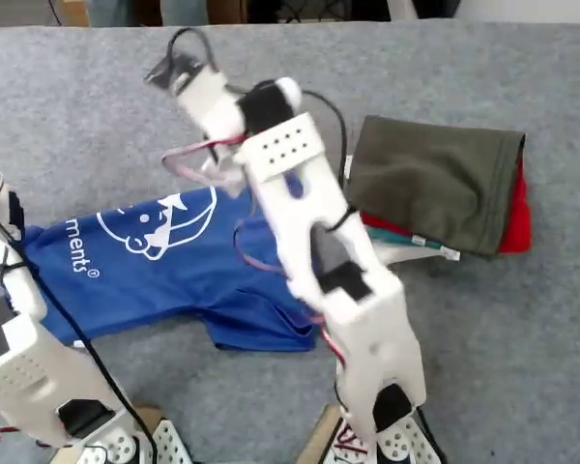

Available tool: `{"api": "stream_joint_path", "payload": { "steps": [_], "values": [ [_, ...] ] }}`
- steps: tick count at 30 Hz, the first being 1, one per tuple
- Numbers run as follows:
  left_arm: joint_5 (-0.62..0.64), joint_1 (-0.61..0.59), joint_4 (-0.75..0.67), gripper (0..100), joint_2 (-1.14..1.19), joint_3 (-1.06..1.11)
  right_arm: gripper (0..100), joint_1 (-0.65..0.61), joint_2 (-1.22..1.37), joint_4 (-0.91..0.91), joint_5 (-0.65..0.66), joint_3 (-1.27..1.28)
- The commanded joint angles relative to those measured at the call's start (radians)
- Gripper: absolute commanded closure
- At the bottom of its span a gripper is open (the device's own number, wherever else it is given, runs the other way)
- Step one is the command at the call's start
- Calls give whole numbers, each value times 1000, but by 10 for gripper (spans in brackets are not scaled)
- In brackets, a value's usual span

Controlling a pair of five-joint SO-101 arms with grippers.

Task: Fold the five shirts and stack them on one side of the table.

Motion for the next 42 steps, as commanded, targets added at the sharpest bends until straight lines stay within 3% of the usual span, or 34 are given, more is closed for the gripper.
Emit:
{"api": "stream_joint_path", "payload": {
  "steps": [1,7,12,20,32,42],
  "values": [
    [-52,-22,-57,971,-41,-16,985,-61,-196,-32,11,349],
    [-87,-22,-213,971,15,85,985,-100,-282,-295,5,736],
    [-87,-25,-292,971,107,116,985,-100,-260,-437,5,855],
    [-87,-25,-298,971,203,107,985,-109,-239,-420,3,869],
    [-135,-25,-298,971,265,93,985,-249,-248,-387,3,1017],
    [-130,-44,-287,971,307,38,985,-371,-506,-393,5,1211]
  ]
}}
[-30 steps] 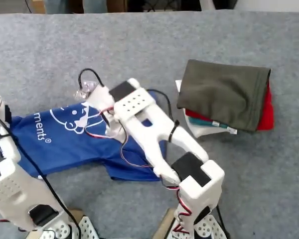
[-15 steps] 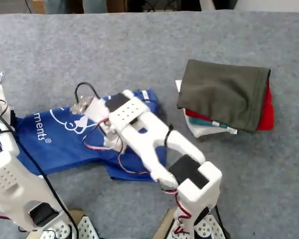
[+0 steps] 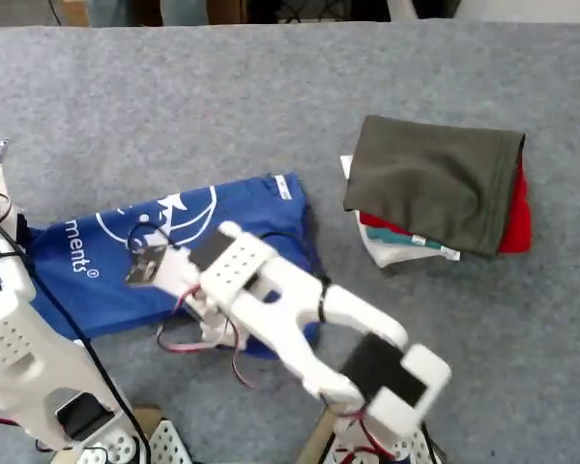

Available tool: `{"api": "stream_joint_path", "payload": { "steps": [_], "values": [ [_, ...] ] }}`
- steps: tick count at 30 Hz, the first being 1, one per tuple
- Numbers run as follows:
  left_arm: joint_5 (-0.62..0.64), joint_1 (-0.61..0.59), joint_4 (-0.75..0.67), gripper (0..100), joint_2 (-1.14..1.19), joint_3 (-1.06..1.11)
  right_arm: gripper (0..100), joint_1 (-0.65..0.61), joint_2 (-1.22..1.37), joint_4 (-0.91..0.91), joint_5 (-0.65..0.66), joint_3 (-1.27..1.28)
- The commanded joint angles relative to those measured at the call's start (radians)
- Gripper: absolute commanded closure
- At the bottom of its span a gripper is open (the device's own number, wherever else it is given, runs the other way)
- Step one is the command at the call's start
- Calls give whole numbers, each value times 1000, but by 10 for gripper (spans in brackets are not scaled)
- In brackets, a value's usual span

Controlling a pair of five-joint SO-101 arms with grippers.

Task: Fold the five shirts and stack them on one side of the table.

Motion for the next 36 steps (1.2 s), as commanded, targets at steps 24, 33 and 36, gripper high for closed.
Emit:
{"api": "stream_joint_path", "payload": {
  "steps": [24,33,36],
  "values": [
    [-6,-13,0,971,5,-19,985,-3,42,-158,-66,22],
    [-6,-13,0,971,5,-19,984,-38,24,-351,-71,206],
    [-6,-13,0,971,5,-19,984,23,-5,-264,-69,139]
  ]
}}
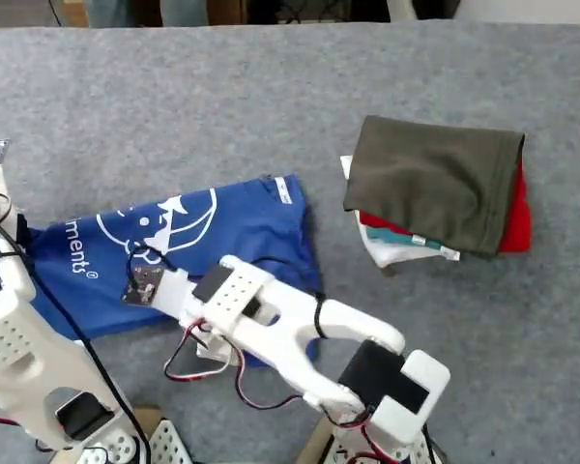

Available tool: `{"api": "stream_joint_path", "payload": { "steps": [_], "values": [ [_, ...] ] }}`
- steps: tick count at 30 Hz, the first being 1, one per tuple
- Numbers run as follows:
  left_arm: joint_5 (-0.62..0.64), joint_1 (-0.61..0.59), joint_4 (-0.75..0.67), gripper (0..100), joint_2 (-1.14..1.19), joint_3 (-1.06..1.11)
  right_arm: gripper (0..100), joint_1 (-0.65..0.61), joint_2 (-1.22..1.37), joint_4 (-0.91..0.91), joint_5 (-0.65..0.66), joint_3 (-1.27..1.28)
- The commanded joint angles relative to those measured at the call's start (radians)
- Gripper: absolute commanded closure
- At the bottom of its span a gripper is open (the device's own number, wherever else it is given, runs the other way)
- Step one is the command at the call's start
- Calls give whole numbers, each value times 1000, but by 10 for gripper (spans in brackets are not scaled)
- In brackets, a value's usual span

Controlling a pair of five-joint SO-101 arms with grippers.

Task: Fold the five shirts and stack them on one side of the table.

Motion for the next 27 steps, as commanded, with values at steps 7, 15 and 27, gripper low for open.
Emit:
{"api": "stream_joint_path", "payload": {
  "steps": [7,15,27],
  "values": [
    [-6,-12,-2,971,5,-19,984,126,-189,241,124,-189],
    [-6,-12,-2,971,5,-19,966,121,-263,434,356,-124],
    [-6,-13,-2,971,5,-19,680,5,-257,72,427,191]
  ]
}}
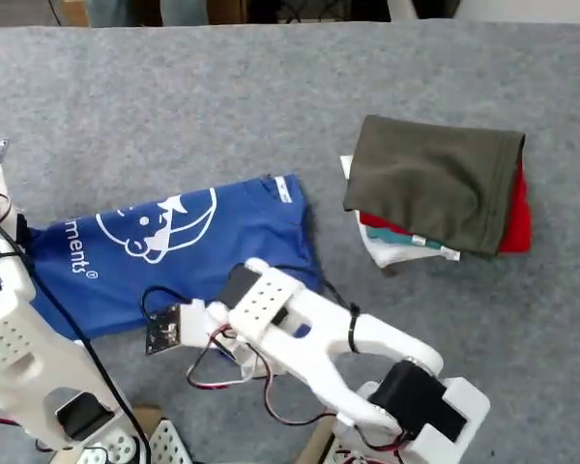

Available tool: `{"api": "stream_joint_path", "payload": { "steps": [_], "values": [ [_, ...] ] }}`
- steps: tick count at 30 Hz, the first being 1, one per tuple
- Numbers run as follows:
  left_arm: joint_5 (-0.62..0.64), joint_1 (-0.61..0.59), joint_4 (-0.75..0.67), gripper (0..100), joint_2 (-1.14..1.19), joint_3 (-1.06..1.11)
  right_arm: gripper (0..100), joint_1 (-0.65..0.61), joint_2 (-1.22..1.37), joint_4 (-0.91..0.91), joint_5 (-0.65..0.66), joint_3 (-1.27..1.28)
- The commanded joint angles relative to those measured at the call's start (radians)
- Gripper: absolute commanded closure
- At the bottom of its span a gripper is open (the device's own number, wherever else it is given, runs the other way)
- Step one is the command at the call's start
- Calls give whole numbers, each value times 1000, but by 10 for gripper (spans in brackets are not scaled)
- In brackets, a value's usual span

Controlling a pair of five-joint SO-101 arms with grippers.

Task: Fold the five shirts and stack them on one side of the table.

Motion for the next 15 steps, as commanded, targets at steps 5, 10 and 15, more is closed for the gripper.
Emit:
{"api": "stream_joint_path", "payload": {
  "steps": [5,10,15],
  "values": [
    [-6,-13,-2,971,5,-19,685,21,54,-262,-31,76],
    [-6,-13,-2,971,5,-19,869,106,166,-318,-31,58],
    [-8,-13,21,970,6,-30,960,137,131,-310,-31,22]
  ]
}}
